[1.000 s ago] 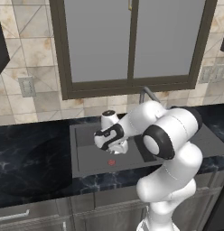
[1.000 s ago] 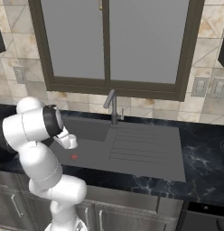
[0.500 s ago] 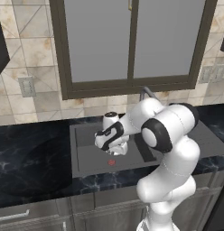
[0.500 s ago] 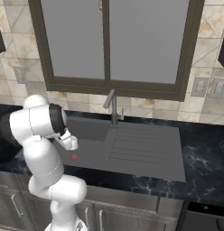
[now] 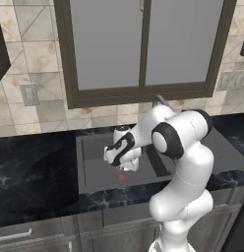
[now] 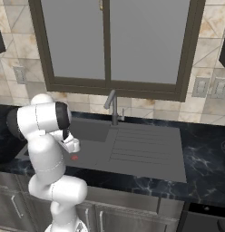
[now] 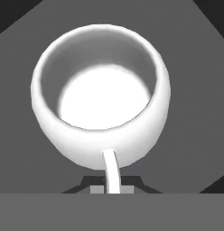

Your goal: Pick the mug and place it in the sink. Pick the bowl and place it in the open cabinet and then close the cabinet.

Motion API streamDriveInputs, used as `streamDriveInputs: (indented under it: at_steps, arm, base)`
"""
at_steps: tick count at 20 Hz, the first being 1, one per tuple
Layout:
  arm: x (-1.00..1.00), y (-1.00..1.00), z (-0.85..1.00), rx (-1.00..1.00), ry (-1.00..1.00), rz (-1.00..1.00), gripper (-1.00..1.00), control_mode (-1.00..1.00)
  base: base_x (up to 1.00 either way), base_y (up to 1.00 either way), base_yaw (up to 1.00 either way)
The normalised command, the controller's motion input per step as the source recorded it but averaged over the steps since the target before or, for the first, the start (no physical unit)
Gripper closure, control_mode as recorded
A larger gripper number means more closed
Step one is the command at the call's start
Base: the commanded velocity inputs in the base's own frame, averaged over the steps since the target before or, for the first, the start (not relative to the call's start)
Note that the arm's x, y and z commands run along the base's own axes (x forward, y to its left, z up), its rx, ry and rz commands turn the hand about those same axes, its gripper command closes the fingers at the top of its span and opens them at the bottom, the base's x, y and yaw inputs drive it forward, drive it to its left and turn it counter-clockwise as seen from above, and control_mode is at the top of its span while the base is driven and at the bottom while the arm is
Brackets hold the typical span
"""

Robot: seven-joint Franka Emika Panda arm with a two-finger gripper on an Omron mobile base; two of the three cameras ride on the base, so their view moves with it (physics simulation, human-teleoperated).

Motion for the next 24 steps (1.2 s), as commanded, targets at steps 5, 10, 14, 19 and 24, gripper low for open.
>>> streamDriveInputs:
  at_steps: [5, 10, 14, 19, 24]
  arm:
    - [0.16, 0.0, -0.17, 0.0, -0.01, 0.0, 1.0, -1.0]
    - [0.16, 0.0, -0.15, 0.0, -0.03, 0.0, 1.0, -1.0]
    - [0.19, 0.0, -0.12, 0.0, -0.02, 0.0, 1.0, -1.0]
    - [0.17, 0.0, -0.11, 0.0, -0.01, 0.0, 1.0, -1.0]
    - [0.19, 0.0, -0.17, 0.0, 0.0, 0.0, 1.0, -1.0]
  base:
    - [0.0, 0.0, 0.0]
    - [0.0, 0.0, 0.0]
    - [0.0, 0.0, 0.0]
    - [0.0, 0.0, 0.0]
    - [0.0, 0.0, 0.0]
